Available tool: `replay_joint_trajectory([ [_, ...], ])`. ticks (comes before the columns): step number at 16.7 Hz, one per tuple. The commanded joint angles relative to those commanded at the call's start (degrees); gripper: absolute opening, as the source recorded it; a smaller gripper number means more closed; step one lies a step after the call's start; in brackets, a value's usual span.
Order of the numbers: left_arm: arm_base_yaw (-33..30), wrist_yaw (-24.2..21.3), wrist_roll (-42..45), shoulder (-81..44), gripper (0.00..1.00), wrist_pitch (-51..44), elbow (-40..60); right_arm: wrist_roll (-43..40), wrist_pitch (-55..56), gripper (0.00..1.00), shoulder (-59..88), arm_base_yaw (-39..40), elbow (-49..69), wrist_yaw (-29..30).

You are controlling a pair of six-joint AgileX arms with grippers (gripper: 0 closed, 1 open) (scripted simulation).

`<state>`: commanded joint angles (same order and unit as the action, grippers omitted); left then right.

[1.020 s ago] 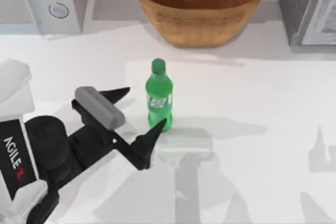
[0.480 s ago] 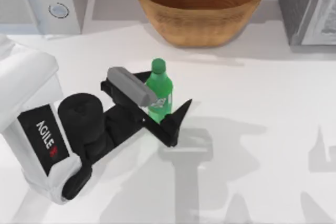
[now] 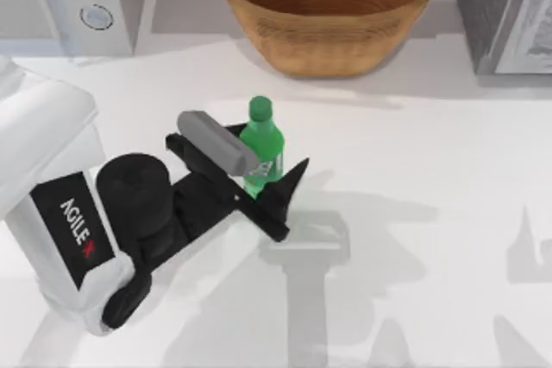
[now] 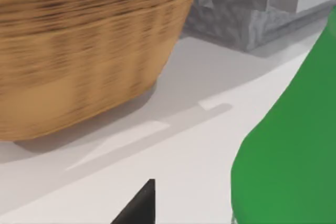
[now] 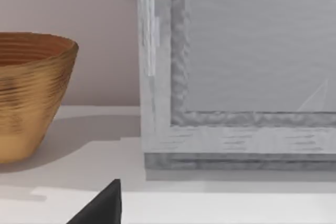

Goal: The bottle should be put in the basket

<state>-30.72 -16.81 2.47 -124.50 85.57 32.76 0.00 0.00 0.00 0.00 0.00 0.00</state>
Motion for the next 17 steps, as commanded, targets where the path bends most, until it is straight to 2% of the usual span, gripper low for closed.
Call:
replay_joint_trajectory([
  [8,0.00,0.00,0.00,0.00,0.02,0.00,0.00,0.00,0.00,1.00,0.00,0.00,0.00,0.00],
  [17,0.06,-0.01,0.05,0.08,0.00,-0.01,-0.07,0.00,0.00,1.00,0.00,0.00,0.00,0.00],
])
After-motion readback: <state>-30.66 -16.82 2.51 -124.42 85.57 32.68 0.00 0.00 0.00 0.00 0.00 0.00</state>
